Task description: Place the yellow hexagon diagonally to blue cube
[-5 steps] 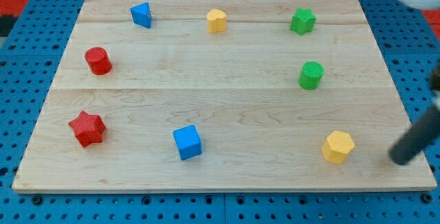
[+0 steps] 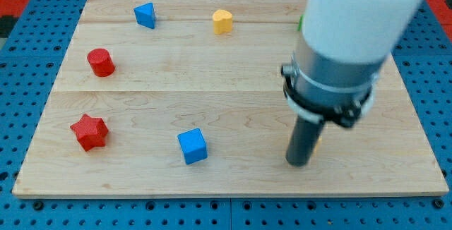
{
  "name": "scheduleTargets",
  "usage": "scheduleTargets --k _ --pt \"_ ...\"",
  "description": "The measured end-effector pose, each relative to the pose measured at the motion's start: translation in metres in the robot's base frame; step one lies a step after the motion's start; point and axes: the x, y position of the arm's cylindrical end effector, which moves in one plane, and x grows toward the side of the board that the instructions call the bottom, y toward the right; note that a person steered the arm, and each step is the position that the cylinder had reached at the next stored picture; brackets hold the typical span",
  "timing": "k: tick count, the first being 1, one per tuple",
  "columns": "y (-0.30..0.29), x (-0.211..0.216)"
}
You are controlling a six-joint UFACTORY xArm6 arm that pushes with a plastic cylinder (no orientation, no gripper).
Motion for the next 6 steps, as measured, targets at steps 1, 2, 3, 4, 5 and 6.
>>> scheduleTargets --k 1,2,3,4,5,6 --pt "0.037 -0.006" --pt "0.081 -0.009" --pt "0.081 -0.040" --pt "-0.003 -0.049" --pt "-0.031 -0.045" --pt "-0.017 -0.035"
